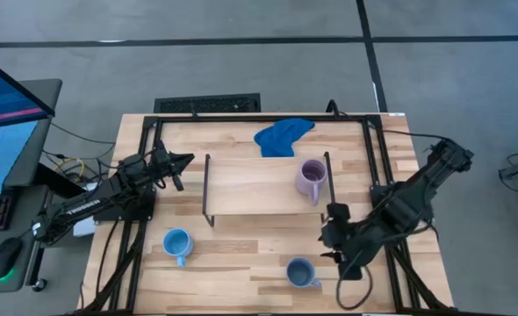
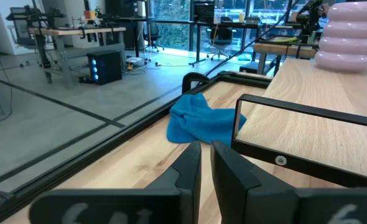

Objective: Stack small to large cups/mugs on shelf
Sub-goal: Put the blue mug on the shelf

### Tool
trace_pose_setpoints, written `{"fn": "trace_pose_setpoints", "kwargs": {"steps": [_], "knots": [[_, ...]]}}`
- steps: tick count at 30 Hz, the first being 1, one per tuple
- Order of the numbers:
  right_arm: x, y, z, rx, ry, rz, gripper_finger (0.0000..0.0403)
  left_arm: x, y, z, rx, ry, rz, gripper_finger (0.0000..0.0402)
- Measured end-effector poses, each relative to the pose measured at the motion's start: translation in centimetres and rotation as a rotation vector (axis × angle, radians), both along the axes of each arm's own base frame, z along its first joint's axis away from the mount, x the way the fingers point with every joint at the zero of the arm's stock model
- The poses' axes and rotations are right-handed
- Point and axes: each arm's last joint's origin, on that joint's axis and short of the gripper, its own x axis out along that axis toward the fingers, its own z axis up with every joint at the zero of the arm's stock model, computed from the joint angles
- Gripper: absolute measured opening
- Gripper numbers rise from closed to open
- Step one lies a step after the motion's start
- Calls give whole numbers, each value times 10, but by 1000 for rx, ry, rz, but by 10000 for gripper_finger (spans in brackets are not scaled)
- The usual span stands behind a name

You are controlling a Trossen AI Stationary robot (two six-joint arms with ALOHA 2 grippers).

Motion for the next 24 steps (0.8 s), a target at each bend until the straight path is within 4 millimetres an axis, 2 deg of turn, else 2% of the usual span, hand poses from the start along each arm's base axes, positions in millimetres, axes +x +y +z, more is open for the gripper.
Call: {"fn": "trace_pose_setpoints", "kwargs": {"steps": [10,16,24], "knots": [[16,16,-17,131,68,-133,210,0,0,0,-13,-7,1,27],[20,18,-13,243,56,-205,210,0,0,0,-14,-8,1,27],[28,24,-5,335,-37,-187,210,0,0,0,-14,-8,1,27]]}}
